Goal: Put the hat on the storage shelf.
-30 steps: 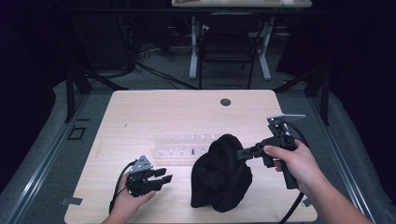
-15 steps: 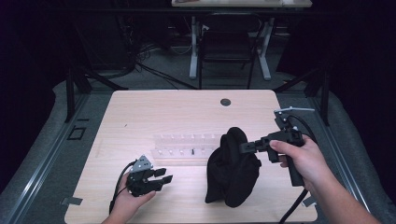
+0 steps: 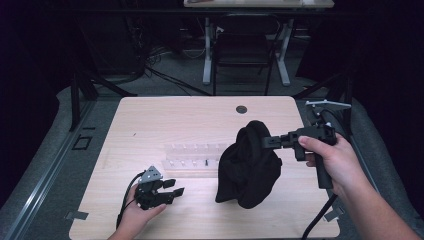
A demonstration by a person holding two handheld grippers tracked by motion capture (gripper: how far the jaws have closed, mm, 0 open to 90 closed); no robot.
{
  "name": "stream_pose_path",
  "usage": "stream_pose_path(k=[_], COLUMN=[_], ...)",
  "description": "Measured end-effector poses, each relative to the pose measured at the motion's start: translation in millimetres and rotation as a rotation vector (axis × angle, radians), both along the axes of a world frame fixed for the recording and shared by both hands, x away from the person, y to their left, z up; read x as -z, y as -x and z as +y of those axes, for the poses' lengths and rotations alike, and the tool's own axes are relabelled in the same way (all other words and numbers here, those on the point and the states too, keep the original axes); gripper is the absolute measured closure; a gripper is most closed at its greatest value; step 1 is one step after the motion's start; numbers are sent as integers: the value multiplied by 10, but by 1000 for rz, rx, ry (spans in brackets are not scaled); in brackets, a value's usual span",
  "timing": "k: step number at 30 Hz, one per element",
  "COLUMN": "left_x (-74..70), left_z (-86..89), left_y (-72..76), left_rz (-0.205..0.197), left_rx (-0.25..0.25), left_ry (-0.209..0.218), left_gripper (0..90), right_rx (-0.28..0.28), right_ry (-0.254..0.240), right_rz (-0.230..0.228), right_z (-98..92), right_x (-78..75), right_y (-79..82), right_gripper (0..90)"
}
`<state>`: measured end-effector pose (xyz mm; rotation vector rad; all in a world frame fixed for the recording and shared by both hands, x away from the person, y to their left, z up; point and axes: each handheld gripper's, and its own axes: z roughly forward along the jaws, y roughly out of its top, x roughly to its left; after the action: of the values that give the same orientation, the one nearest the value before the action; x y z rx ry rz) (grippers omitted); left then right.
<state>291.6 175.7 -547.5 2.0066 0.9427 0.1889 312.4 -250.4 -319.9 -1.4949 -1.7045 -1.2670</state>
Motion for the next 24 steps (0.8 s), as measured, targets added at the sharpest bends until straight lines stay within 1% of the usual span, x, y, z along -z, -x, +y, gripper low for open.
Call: stream_pose_path(k=[4, 6, 13, 18, 20, 21, 22, 24], left_x=[7, 8, 6, 5, 12, 10, 15, 13], left_z=[-3, 4, 26, 37, 35, 42, 40, 49], left_y=[-2, -7, -17, -21, -22, -25, -25, -29], left_rz=[-3, -3, -4, -5, -11, -6, -8, -9], left_rx=[-7, 0, -10, -10, -18, -12, -16, -19], left_ry=[1, 7, 12, 4, 6, 11, 17, 16], left_gripper=[488, 482, 470, 470, 470, 470, 470, 470], right_rx=[6, 15, 33, 42, 45, 49, 48, 44], right_ry=[-15, -20, -20, -17, -14, -13, -13, -17], right_rz=[-17, -27, -55, -69, -76, -78, -80, -84], right_z=[-1, -2, 8, 61, 88, 110, 125, 147], right_x=[-76, -121, -253, -313, -331, -342, -350, -358], right_y=[-39, -69, -173, -251, -288, -310, -330, -368], right_gripper=[882, 882, 882, 882, 882, 882, 882, 882])
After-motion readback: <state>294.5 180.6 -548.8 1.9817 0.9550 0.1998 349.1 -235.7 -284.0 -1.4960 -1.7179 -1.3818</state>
